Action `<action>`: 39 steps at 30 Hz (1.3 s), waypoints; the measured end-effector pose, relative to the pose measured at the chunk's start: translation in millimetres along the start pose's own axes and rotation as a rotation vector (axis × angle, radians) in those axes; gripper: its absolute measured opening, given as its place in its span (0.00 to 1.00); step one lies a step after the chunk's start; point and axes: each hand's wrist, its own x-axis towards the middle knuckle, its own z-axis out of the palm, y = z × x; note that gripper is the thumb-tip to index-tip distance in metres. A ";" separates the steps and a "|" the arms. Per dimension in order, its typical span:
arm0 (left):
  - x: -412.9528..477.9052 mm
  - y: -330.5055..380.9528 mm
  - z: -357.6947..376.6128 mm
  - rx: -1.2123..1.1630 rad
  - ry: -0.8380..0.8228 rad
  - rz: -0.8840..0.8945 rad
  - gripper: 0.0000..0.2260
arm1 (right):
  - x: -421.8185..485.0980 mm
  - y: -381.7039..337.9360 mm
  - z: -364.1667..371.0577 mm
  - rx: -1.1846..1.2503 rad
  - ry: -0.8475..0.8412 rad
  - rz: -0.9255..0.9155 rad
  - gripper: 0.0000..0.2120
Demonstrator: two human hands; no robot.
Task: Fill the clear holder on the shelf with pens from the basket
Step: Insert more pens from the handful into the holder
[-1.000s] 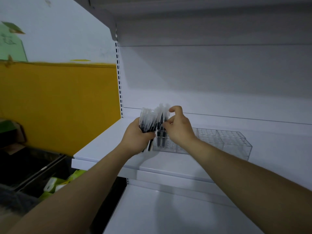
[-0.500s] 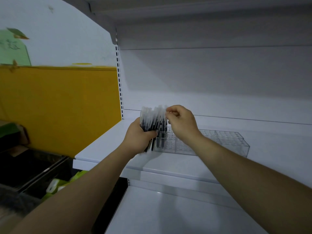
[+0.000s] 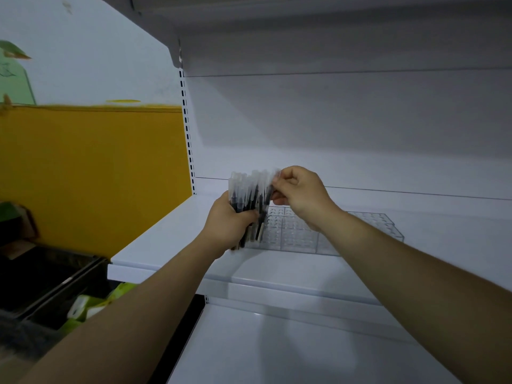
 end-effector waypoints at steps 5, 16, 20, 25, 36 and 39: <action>0.6 -10.1 -6.0 0.057 -0.021 -0.013 0.14 | 28.7 -3.6 -16.7 -0.029 0.321 -0.101 0.04; 2.4 -17.3 -6.2 0.058 -0.056 0.015 0.13 | 53.1 18.7 -1.9 -0.292 0.257 -0.109 0.04; 2.9 -16.8 -7.1 0.057 -0.057 0.014 0.13 | 53.3 18.6 -0.9 -0.372 0.230 -0.152 0.06; 2.9 -14.4 -7.8 0.071 -0.060 0.024 0.12 | 54.2 33.1 7.6 -0.470 0.131 -0.098 0.05; -1.9 -9.8 -15.2 0.101 -0.040 0.056 0.10 | 42.4 25.3 13.7 -0.477 0.230 -0.142 0.09; -1.9 -4.6 -10.5 0.077 -0.031 0.065 0.10 | 14.0 5.9 14.0 -0.339 0.176 -0.248 0.12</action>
